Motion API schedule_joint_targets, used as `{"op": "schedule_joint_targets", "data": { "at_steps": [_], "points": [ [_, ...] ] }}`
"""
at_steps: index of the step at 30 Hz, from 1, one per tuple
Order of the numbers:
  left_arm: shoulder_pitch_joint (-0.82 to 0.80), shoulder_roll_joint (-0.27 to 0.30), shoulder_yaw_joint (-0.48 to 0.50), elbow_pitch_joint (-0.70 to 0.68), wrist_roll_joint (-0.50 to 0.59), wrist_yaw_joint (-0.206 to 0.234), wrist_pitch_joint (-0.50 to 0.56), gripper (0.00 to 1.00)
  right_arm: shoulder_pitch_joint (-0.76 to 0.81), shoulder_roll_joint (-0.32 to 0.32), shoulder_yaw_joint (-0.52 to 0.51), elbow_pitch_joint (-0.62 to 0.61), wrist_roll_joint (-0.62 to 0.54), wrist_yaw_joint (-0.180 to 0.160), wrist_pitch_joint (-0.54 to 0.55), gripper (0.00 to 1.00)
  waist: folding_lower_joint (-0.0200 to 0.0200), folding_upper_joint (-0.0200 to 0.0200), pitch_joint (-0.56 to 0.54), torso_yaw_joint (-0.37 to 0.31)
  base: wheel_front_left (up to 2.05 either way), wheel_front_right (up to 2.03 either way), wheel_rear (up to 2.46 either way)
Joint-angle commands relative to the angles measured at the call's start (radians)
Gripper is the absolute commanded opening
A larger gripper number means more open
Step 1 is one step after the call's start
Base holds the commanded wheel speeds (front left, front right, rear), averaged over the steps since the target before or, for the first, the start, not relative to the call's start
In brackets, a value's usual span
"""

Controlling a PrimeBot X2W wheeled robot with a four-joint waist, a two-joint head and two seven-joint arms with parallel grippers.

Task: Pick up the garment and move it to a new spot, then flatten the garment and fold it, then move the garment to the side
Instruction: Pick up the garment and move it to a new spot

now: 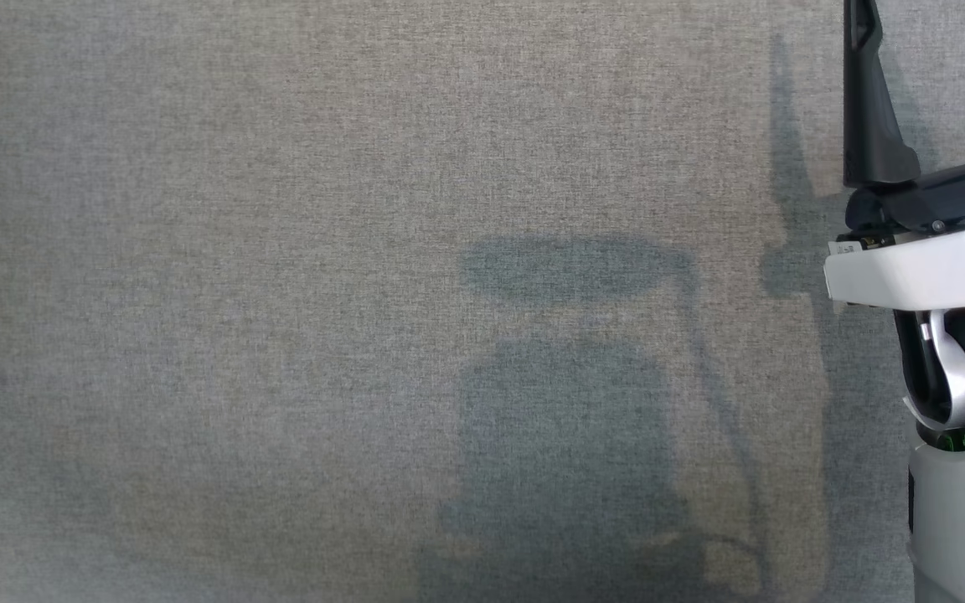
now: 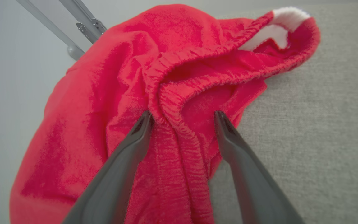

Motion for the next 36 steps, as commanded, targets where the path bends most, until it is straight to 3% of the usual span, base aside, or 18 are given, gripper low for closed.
{"op": "schedule_joint_targets", "data": {
  "at_steps": [1,2,4,5,6,20,27,36],
  "points": [
    [-0.027,0.012,0.009,0.016,0.002,0.007,-0.011,0.86,-0.009,-0.002,-0.001,-0.007,0.001,0.0,-0.005,1.0,-0.0002,0.0,0.008,-0.01,0.0,0.0,0.0],
    [-0.034,0.016,0.013,0.031,-0.001,0.014,-0.019,0.48,-0.009,-0.001,-0.001,-0.007,0.002,0.0,-0.006,1.0,-0.0002,0.0,0.009,-0.012,0.0,0.0,0.0],
    [-0.045,0.022,0.015,0.058,0.001,0.022,-0.032,0.29,-0.01,-0.001,0.001,-0.006,0.004,0.0,-0.009,1.0,-0.0002,0.0,0.011,-0.017,0.0,0.0,0.0],
    [-0.052,0.022,0.017,0.071,0.001,0.028,-0.037,0.08,-0.011,0.0,0.001,-0.005,0.005,0.0,-0.009,1.0,-0.0002,0.0,0.011,-0.019,0.0,0.0,0.0],
    [-0.057,0.023,0.019,0.081,0.0,0.032,-0.045,0.0,-0.012,0.0,0.0,-0.004,0.005,0.0,-0.009,1.0,-0.0002,0.0,0.011,-0.021,0.0,0.0,0.0],
    [-0.118,0.023,0.009,0.152,-0.012,-0.037,-0.122,0.0,0.022,0.011,-0.022,0.051,0.01,0.0,-0.055,1.0,-0.0002,0.0,-0.067,-0.014,0.0,0.0,0.0],
    [-0.133,0.02,-0.051,0.127,0.023,-0.075,-0.144,0.0,0.066,0.017,-0.04,0.119,0.03,0.0,-0.097,1.0,-0.0002,0.0,-0.197,-0.01,0.0,0.0,0.0],
    [-0.067,-0.048,-0.16,0.01,0.046,-0.093,-0.116,0.0,0.172,0.019,-0.077,0.21,0.092,0.0,-0.144,1.0,-0.0002,0.0,-0.411,-0.016,0.0,0.0,0.0]
  ]
}}
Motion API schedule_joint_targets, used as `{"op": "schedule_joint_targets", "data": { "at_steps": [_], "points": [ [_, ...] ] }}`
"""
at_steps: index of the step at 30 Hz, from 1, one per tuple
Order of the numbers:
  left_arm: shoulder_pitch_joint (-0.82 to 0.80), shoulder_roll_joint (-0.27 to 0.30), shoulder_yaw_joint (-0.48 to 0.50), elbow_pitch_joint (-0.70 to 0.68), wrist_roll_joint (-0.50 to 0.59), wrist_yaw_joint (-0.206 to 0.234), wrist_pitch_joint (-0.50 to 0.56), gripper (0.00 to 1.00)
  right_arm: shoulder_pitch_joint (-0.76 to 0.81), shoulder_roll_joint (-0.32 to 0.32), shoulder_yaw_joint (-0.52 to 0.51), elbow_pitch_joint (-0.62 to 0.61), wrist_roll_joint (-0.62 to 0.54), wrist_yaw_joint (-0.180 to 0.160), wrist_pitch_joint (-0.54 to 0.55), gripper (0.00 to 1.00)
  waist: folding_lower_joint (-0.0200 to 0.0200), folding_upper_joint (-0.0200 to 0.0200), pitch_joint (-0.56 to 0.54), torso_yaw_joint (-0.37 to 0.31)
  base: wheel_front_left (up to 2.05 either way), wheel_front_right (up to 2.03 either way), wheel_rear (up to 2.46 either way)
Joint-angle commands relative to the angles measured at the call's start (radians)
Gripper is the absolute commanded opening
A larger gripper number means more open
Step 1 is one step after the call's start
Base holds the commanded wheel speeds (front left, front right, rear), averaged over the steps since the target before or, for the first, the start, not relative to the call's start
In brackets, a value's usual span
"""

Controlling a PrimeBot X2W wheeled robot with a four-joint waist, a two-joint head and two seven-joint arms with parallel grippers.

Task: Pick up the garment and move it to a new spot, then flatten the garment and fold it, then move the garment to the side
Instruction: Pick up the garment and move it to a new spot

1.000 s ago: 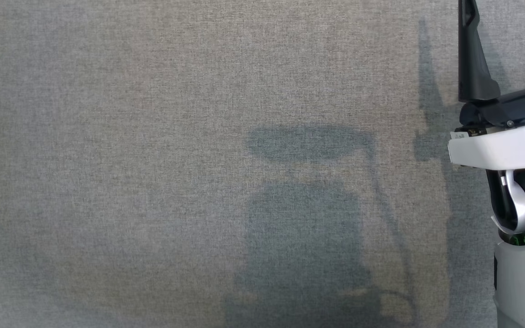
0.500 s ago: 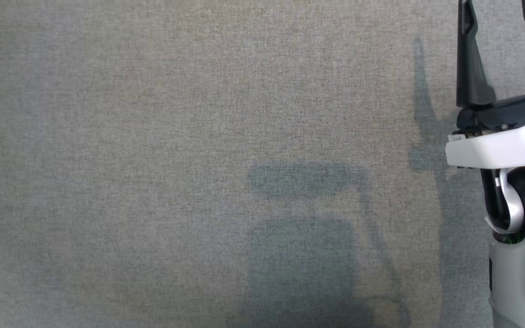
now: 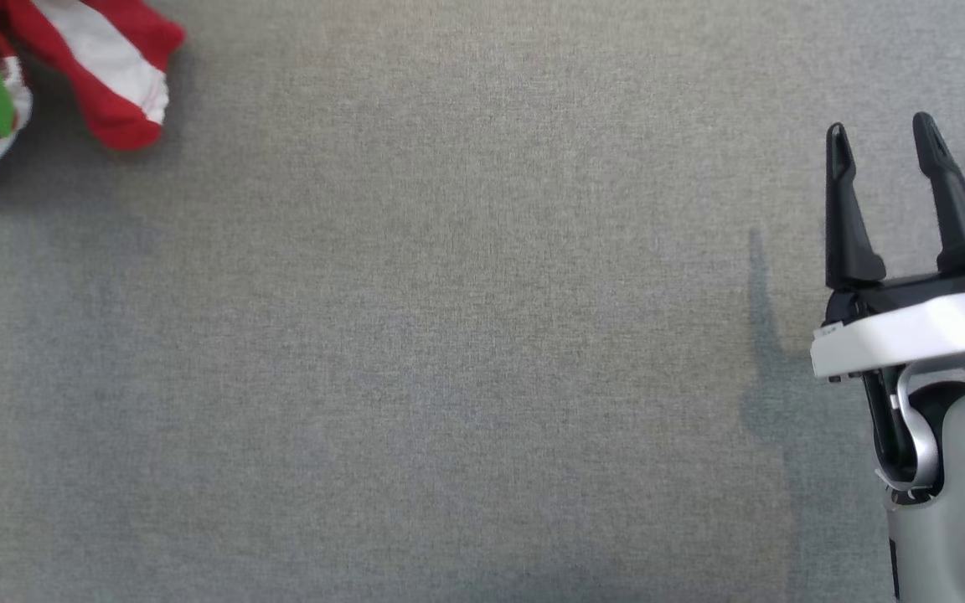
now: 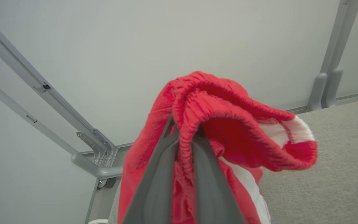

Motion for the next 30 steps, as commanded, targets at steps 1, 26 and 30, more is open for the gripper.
{"op": "schedule_joint_targets", "data": {
  "at_steps": [1,26,30],
  "points": [
    [0.027,-0.014,-0.015,-0.026,-0.001,-0.004,0.008,0.0,0.032,-0.001,-0.002,0.014,0.017,0.0,-0.01,1.0,0.0001,0.0,-0.148,-0.007,0.0,0.0,0.0],
    [0.393,-0.2,-0.23,-0.664,-0.043,0.018,0.152,0.0,0.169,-0.001,0.016,0.081,0.103,0.0,-0.047,1.0,0.0001,0.0,-0.32,-0.108,0.0,0.0,0.0],
    [0.448,-0.234,-0.236,-0.681,-0.072,0.048,0.153,0.0,0.16,-0.001,0.019,0.086,0.115,0.0,-0.054,1.0,0.0001,0.0,-0.306,-0.126,0.0,0.0,0.0]
  ]
}}
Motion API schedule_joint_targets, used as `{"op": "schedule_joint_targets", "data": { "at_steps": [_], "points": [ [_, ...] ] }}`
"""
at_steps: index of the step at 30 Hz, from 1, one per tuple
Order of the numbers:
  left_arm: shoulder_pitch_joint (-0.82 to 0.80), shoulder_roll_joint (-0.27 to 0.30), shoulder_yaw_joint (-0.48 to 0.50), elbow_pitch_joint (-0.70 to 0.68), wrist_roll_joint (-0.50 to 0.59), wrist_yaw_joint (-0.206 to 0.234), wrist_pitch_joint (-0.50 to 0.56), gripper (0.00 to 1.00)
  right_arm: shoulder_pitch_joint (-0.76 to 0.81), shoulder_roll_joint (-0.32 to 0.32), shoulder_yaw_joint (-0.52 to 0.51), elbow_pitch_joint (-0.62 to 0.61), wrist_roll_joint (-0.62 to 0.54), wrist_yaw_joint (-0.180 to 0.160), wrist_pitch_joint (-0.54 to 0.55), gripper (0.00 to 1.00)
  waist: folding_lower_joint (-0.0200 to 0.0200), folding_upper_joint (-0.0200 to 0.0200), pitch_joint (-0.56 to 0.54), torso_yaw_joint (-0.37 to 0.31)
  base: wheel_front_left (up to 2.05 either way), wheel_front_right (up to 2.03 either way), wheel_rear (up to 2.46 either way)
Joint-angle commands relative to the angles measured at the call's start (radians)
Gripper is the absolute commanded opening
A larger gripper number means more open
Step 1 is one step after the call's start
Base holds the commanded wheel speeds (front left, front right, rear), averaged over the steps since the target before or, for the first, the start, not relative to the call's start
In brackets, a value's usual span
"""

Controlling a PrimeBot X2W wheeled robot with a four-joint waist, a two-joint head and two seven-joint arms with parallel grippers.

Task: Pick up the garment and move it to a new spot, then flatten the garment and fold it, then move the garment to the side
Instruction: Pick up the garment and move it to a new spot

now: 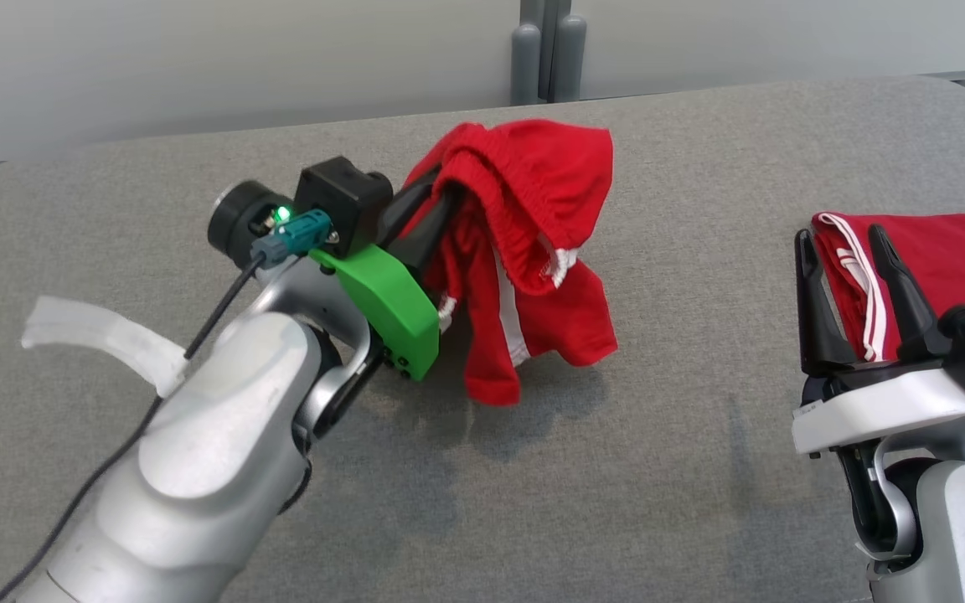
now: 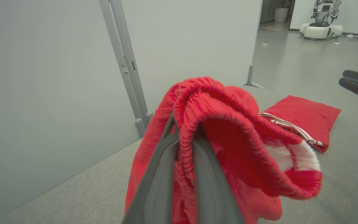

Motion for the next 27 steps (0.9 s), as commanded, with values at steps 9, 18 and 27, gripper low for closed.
{"op": "schedule_joint_targets", "data": {
  "at_steps": [9,18,27],
  "points": [
    [0.116,-0.11,0.054,0.226,-0.097,0.057,-0.128,0.0,-0.016,-0.002,0.028,0.02,0.019,0.0,-0.013,1.0,0.0001,-0.0001,0.032,-0.045,0.0,0.0,0.0],
    [0.118,-0.108,0.157,0.486,-0.167,0.083,-0.224,0.0,-0.012,-0.002,0.024,0.029,0.018,0.0,-0.019,1.0,0.0001,-0.0001,0.038,-0.052,0.0,0.0,0.0],
    [0.142,-0.136,0.212,0.68,-0.256,0.057,-0.217,1.0,-0.019,-0.002,0.026,0.037,0.019,0.0,-0.018,1.0,0.0001,-0.0001,0.023,-0.03,0.0,0.0,0.0]
  ]
}}
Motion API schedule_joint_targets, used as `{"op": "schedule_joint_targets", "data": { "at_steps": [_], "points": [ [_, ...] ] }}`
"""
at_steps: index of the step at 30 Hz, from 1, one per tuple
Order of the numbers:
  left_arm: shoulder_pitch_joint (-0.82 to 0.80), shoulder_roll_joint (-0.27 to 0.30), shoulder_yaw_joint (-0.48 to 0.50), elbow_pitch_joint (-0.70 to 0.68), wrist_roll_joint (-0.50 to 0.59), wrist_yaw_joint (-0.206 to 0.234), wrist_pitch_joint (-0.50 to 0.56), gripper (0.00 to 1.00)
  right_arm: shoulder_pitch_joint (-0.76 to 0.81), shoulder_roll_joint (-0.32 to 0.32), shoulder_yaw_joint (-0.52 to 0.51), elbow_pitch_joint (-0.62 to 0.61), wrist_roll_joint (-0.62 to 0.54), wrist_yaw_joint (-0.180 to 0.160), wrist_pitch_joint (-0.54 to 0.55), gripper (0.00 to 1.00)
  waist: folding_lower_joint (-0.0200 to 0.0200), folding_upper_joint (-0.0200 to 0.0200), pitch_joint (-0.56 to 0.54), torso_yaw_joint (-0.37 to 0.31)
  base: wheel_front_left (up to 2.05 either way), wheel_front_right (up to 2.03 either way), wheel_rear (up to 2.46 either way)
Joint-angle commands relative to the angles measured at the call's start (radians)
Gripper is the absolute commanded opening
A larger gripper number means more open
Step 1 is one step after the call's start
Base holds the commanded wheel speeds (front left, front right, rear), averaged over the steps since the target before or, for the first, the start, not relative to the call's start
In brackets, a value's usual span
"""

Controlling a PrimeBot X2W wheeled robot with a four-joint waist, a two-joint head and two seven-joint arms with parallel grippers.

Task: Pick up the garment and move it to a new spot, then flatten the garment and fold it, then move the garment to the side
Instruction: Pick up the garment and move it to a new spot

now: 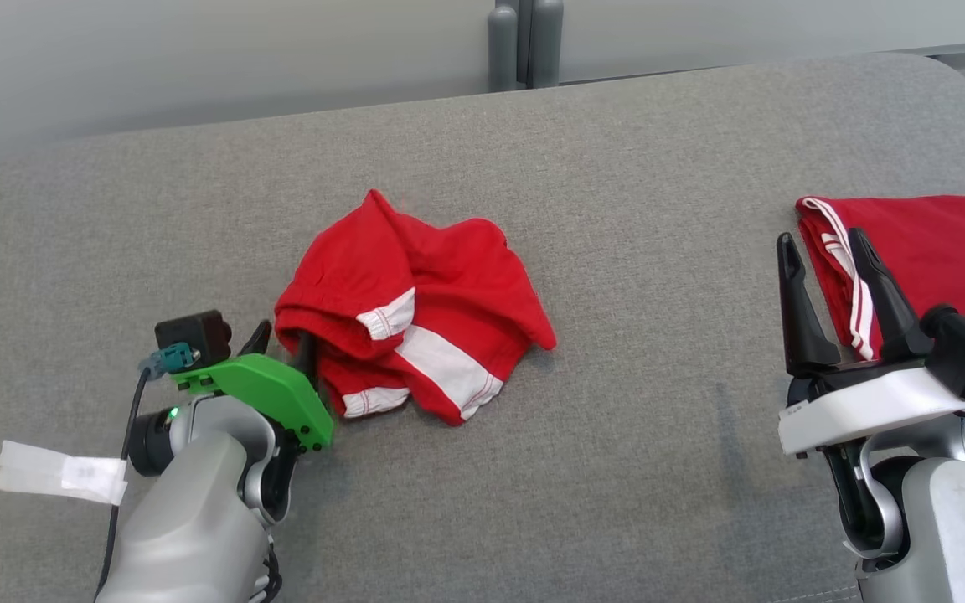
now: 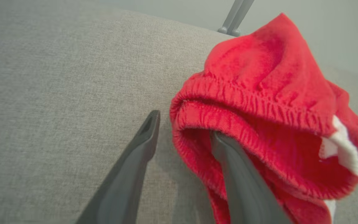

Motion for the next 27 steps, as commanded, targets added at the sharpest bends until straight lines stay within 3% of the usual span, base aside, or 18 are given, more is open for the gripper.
{"op": "schedule_joint_targets", "data": {
  "at_steps": [1,12,23,27],
  "points": [
    [0.01,-0.006,0.004,0.013,-0.009,-0.007,-0.006,1.0,-0.006,-0.002,-0.001,0.003,0.003,0.0,-0.004,1.0,0.0001,-0.0001,-0.005,0.006,0.0,0.0,0.0],
    [0.039,-0.008,0.019,0.013,0.001,-0.034,-0.076,1.0,0.018,-0.002,-0.013,0.001,0.005,0.0,-0.001,1.0,0.0001,-0.0001,-0.033,0.037,0.0,0.0,0.0],
    [0.179,0.023,0.014,-0.293,0.065,0.028,-0.087,1.0,0.033,-0.002,-0.025,0.004,0.014,0.0,-0.008,1.0,0.0001,-0.0001,-0.046,0.055,0.0,0.0,0.0],
    [0.227,0.015,-0.017,-0.406,0.063,0.051,-0.033,1.0,0.034,-0.002,-0.022,0.006,0.015,0.0,-0.008,1.0,0.0001,-0.0001,-0.05,0.05,0.0,0.0,0.0]
  ]
}}
